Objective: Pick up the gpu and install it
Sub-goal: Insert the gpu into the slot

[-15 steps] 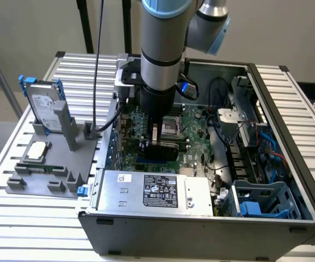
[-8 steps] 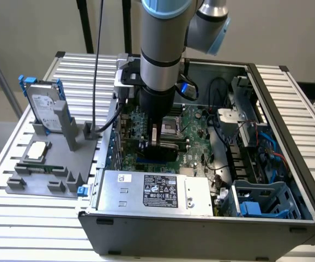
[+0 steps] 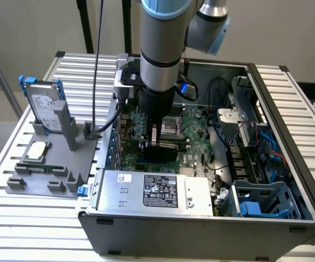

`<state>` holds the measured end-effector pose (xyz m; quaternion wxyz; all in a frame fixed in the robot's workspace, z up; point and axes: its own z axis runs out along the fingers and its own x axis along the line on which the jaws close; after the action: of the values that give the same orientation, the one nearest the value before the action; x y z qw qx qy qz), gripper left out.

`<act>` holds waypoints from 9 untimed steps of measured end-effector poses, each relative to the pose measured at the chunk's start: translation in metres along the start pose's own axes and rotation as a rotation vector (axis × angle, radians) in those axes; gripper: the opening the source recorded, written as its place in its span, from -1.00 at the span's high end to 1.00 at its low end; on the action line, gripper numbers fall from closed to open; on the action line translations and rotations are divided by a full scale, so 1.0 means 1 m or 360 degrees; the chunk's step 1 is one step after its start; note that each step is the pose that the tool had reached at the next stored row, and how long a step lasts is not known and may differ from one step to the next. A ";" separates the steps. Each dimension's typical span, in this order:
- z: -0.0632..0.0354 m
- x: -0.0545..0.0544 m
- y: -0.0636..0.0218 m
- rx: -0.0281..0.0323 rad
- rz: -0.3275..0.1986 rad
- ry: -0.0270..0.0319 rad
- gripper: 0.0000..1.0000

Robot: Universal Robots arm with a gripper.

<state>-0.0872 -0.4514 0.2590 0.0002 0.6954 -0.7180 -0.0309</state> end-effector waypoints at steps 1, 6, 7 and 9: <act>0.0000 -0.001 0.0000 0.00000 0.0000 0.00000 0.47; 0.0007 -0.002 -0.0001 0.00000 0.0000 -0.00001 0.47; 0.0009 -0.002 -0.0001 -0.00002 0.0000 0.00004 0.47; 0.0016 -0.002 0.0000 -0.00003 0.0000 0.00017 0.47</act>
<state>-0.0872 -0.4494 0.2575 0.0007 0.6954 -0.7180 -0.0307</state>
